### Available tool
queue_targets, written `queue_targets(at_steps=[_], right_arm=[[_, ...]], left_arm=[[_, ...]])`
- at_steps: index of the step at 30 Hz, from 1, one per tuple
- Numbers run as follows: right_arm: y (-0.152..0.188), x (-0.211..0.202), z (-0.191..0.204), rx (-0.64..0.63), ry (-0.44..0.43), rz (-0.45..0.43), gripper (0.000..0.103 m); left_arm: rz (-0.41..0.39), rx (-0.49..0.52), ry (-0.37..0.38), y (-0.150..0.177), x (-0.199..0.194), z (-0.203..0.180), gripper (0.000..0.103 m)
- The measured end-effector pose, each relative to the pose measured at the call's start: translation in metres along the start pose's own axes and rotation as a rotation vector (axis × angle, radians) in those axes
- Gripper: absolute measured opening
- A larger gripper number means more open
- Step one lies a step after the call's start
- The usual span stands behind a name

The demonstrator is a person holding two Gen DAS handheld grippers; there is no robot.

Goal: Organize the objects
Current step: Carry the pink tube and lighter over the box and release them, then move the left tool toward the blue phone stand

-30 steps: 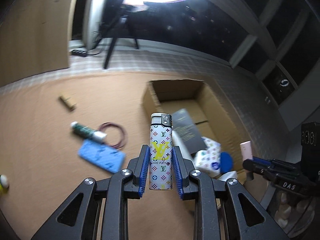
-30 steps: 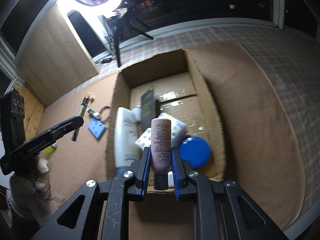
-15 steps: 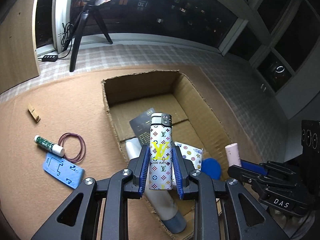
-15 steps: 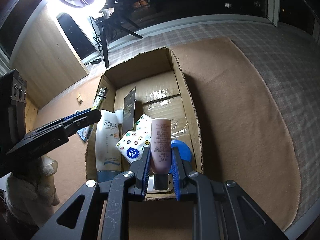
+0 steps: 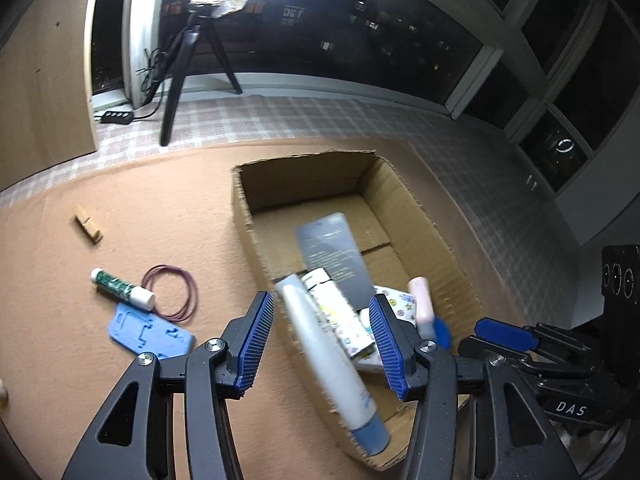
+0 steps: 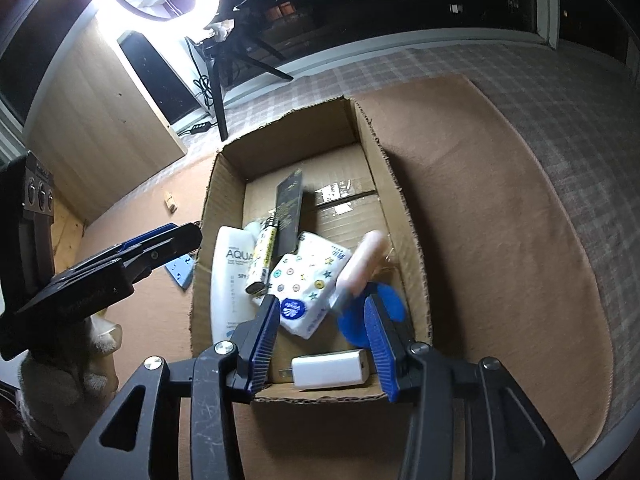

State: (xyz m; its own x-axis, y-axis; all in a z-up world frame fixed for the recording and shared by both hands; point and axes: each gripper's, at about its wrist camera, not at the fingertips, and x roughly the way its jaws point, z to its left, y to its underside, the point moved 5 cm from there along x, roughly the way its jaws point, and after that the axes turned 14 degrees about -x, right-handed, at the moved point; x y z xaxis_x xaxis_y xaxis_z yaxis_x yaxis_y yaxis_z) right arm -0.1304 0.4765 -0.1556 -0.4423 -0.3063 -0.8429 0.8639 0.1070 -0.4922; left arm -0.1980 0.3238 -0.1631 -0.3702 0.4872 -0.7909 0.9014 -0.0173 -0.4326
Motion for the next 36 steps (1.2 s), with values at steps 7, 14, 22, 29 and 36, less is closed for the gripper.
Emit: queue_targets(at_steps=[7,14,22,29,36], right_arm=[[0.001,-0.004,0.012,0.011,-0.033,-0.012,0.040],[-0.002,-0.004,0.027,0.010,-0.068,-0.018,0.040],[-0.004,0.000,0.041,0.002,-0.099,-0.012,0.040],[0.001,-0.006,0.031,0.022,-0.087,-0.013,0.040],[0.010,-0.005,0.019,0.057,-0.084,0.001,0.040]], left_arm=[[-0.033,-0.072,-0.062,-0.004,-0.017,0.055,0.053],[-0.023,-0.182,-0.160,-0.006,-0.021,0.130,0.053],[0.022,-0.191,-0.215,-0.003,0.004,0.140,0.053],[0.024,-0.169,-0.305,-0.010,0.035,0.129,0.054],[0.010,-0.059,-0.407,-0.011,0.049,0.120,0.057]])
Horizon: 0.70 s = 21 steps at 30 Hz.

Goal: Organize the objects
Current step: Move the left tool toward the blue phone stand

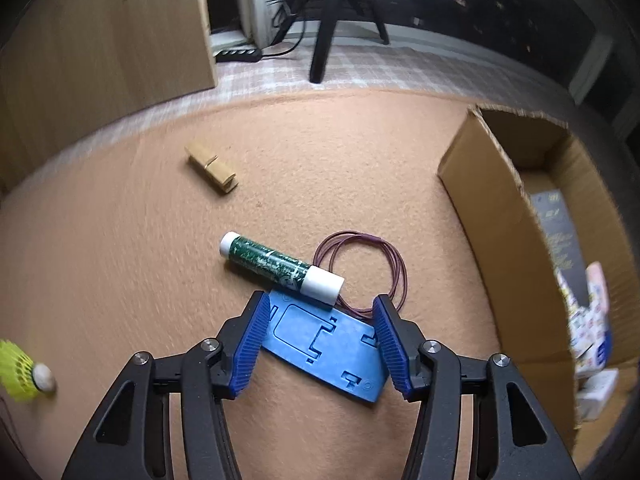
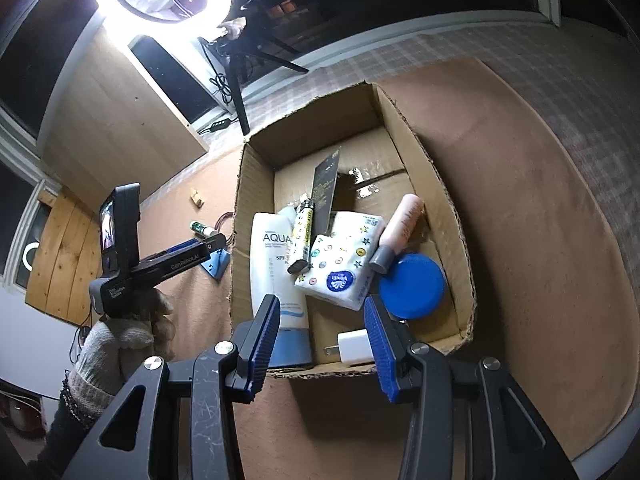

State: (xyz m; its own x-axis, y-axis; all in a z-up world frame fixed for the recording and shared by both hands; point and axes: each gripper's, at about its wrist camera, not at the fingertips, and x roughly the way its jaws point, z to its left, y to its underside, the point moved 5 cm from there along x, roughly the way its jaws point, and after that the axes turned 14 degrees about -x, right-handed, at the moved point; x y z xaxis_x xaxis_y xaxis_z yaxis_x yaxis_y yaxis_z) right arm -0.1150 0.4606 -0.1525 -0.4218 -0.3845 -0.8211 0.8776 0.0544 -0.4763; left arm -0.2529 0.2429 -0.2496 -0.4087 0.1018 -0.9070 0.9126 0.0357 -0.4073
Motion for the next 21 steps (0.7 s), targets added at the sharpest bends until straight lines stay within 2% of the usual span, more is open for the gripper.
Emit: queue_targets(at_steps=[4,10,14,21], right_arm=[[0.000,0.000,0.003,0.005,-0.009,-0.005,0.040],[-0.003,0.001,0.014,-0.006,-0.034,-0.014,0.040],[-0.002,0.003,0.022,-0.016,-0.041,-0.013,0.040],[-0.003,0.010,0.038,-0.043,-0.057,0.004,0.040]], left_arm=[[-0.017,0.061,-0.014,0.003,0.000,-0.002,0.058],[-0.010,0.055,-0.016,0.011,-0.005,0.016,0.058],[0.011,0.013,0.025,0.021,-0.009,0.035,0.053],[0.009,-0.011,0.030,0.030,-0.019,0.067,0.043]])
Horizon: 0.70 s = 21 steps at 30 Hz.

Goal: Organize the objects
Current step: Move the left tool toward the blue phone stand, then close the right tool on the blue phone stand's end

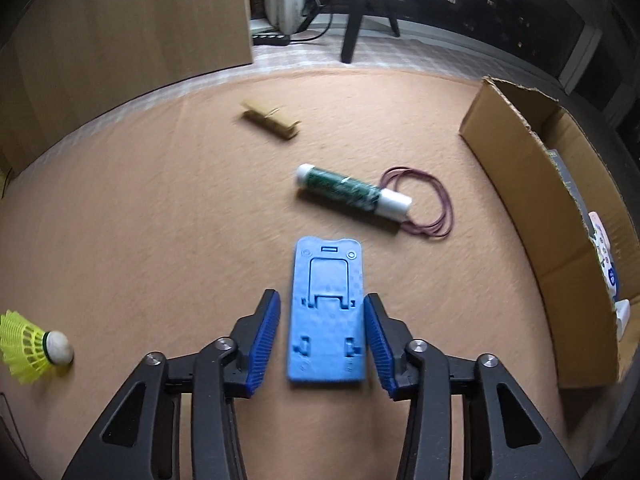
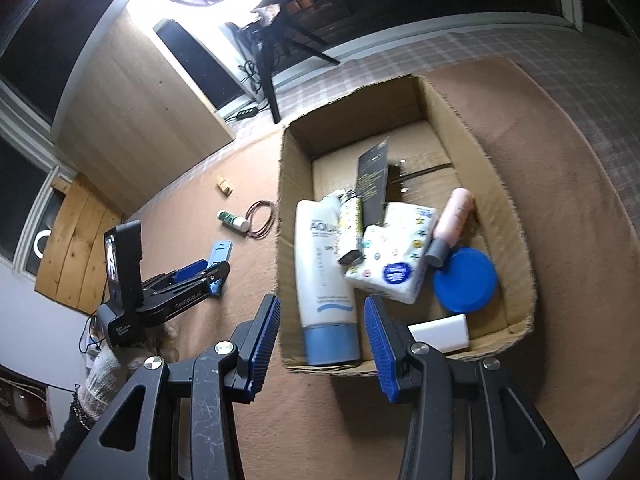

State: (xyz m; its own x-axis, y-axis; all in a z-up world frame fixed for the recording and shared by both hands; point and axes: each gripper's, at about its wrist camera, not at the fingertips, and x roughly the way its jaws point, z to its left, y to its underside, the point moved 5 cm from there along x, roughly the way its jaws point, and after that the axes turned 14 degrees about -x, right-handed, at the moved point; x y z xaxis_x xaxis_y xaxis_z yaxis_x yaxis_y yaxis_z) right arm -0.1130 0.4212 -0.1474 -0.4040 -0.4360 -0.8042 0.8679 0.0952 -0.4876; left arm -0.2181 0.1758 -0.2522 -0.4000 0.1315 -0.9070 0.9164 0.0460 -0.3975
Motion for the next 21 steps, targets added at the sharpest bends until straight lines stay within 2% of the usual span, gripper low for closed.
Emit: queue_targets(at_steps=[4,8,14,21], right_arm=[[-0.004,0.007,0.016,-0.033,-0.016,0.009,0.040],[-0.011,0.016,0.037,-0.076,-0.032,0.021,0.040],[-0.023,0.035,0.075,-0.131,-0.089,0.044,0.040],[-0.043,0.069,0.115,-0.190,-0.118,0.077,0.040]], left_arm=[[0.004,-0.029,0.018,0.003,-0.006,0.012,0.041],[0.021,-0.032,0.058,0.009,-0.012,0.015,0.044],[0.068,-0.105,0.201,0.014,-0.019,0.023,0.046],[0.075,-0.088,0.256,0.020,-0.025,0.024,0.046]])
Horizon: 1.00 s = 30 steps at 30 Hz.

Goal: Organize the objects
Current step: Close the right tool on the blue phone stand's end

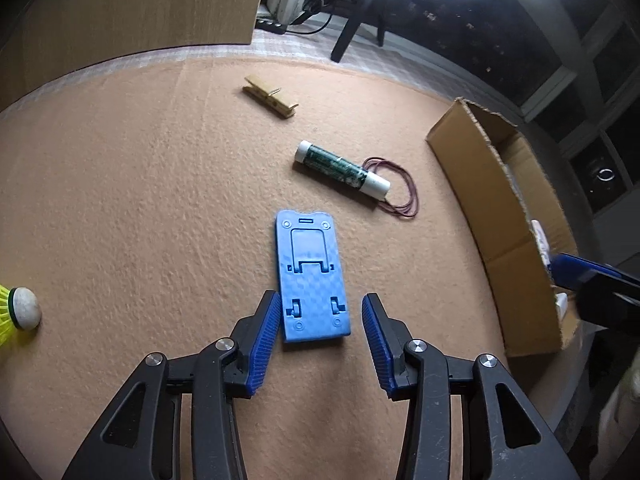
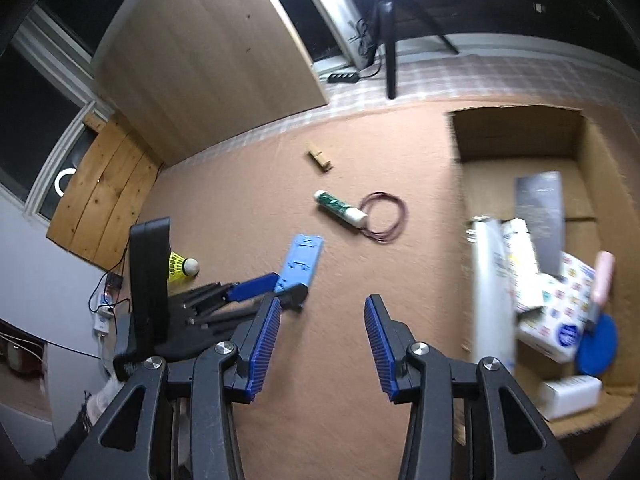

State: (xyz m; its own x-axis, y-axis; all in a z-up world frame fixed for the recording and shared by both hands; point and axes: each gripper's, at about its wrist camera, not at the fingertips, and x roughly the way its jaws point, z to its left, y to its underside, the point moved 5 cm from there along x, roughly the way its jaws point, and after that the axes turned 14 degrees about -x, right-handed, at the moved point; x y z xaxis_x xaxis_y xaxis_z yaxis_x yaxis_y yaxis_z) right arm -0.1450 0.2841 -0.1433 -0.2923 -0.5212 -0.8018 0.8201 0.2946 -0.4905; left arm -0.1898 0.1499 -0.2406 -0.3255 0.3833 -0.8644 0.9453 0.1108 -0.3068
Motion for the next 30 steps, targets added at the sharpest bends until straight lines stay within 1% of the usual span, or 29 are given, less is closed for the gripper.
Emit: queue_targets(at_steps=[1,5,10,16,20,23,28,30], right_arm=[[-0.004,0.008,0.004,-0.003,-0.018,0.014,0.040],[-0.014,0.034,0.011,0.001,-0.036,0.058,0.040],[-0.017,0.063,0.009,0.052,-0.074,0.113,0.041],[-0.018,0.088,0.003,0.085,-0.089,0.161,0.040],[-0.020,0.103,0.000,0.102,-0.090,0.183,0.040],[-0.021,0.109,-0.002,0.114,-0.090,0.186,0.038],[-0.020,0.120,-0.003,0.107,-0.085,0.215,0.030],[-0.019,0.124,-0.002,0.104,-0.086,0.225,0.027]], left_arm=[[-0.004,-0.001,0.000,-0.002,-0.001,0.001,0.046],[-0.016,-0.003,0.001,-0.007,-0.004,0.006,0.046],[0.017,0.019,0.002,-0.008,-0.002,0.010,0.046],[0.044,0.061,-0.001,-0.008,0.003,0.005,0.046],[0.059,0.070,-0.003,-0.008,0.006,0.003,0.045],[0.065,0.060,0.005,-0.010,0.008,0.004,0.045],[0.066,0.051,0.019,-0.011,0.007,0.007,0.044],[0.065,0.046,0.030,-0.011,0.007,0.007,0.042]])
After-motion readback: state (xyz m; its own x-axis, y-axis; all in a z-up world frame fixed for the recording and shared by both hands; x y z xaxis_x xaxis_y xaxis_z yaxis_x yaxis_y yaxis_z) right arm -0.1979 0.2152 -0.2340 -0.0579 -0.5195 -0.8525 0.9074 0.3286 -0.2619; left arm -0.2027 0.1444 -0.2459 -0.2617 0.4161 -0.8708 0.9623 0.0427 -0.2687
